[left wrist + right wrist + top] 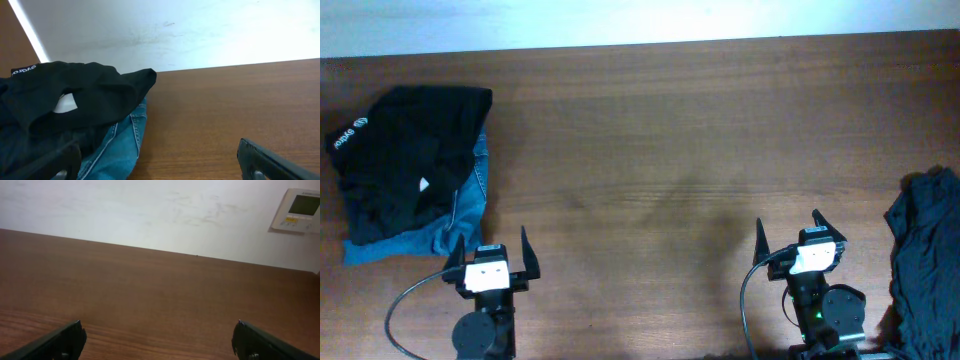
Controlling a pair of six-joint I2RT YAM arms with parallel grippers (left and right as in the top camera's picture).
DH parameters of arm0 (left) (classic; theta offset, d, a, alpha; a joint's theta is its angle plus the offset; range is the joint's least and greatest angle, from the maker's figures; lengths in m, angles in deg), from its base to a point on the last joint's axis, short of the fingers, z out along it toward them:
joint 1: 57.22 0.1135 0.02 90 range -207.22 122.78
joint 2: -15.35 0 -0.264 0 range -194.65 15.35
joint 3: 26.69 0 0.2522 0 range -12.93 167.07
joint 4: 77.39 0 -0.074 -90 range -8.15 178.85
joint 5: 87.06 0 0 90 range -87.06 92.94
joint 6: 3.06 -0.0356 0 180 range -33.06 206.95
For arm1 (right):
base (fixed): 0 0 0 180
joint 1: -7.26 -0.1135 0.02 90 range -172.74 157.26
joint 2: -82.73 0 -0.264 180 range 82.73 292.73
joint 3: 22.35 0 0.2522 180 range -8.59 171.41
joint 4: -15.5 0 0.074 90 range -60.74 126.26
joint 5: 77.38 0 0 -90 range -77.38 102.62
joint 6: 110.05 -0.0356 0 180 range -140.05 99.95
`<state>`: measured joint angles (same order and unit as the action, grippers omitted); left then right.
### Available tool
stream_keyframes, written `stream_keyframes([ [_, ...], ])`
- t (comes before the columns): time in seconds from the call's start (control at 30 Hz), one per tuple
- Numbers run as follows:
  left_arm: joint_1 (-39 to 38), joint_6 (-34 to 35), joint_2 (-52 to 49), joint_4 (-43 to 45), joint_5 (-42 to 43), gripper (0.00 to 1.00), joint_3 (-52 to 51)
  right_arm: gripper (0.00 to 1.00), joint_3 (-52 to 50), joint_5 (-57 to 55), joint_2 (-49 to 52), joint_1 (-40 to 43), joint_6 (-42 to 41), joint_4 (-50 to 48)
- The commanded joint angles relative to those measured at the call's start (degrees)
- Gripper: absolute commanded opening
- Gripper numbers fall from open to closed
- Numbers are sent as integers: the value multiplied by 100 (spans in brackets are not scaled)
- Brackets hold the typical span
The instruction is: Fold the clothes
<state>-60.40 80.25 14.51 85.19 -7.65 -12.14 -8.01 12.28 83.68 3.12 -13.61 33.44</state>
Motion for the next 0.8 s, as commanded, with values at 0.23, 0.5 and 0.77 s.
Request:
stream_keyframes([
  [0.23, 909, -111, 57, -20, 76, 99, -26, 99, -26, 9, -22, -39, 22, 37],
  [0.5, 909, -116, 57, -109, 1049, 99, -26, 99, -26, 9, -22, -39, 22, 37],
  [0.77, 907, -83, 57, -98, 1196, 99, -26, 99, -26, 9, -22, -39, 22, 37],
])
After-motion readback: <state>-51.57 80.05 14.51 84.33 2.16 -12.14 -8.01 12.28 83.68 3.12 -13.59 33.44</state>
